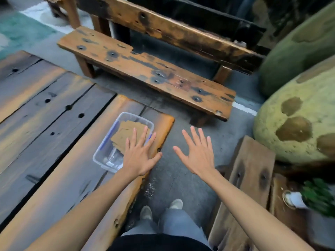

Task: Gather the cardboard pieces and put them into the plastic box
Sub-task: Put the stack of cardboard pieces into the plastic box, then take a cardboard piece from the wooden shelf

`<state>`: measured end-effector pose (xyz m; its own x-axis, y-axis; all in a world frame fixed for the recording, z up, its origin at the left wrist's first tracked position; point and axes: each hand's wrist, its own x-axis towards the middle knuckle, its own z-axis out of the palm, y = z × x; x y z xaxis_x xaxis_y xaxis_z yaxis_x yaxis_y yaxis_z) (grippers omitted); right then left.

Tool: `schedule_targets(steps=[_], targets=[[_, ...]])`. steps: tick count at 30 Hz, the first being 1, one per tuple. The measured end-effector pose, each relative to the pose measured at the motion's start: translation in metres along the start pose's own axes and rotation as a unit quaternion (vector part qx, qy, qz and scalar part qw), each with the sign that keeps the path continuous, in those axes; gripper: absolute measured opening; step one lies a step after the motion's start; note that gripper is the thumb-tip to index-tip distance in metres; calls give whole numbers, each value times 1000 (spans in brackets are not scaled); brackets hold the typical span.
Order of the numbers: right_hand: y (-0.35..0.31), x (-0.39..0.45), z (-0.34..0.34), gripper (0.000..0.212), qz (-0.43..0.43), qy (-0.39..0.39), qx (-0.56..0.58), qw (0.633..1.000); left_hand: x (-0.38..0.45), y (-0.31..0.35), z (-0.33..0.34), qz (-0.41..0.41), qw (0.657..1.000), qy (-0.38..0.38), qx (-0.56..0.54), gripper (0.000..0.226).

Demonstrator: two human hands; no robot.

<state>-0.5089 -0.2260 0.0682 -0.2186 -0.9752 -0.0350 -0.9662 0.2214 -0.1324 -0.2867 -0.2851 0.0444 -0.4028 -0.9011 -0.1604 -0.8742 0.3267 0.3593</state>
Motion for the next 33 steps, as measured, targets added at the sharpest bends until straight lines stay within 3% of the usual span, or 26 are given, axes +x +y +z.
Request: schedule_targets(steps=[19, 33], targets=[[183, -196, -27, 82, 297, 37, 25, 954, -6, 229, 87, 282, 953, -90, 67, 88], [316, -406, -80, 83, 491, 101, -14, 865, -105, 457, 142, 505, 855, -108, 44, 85]])
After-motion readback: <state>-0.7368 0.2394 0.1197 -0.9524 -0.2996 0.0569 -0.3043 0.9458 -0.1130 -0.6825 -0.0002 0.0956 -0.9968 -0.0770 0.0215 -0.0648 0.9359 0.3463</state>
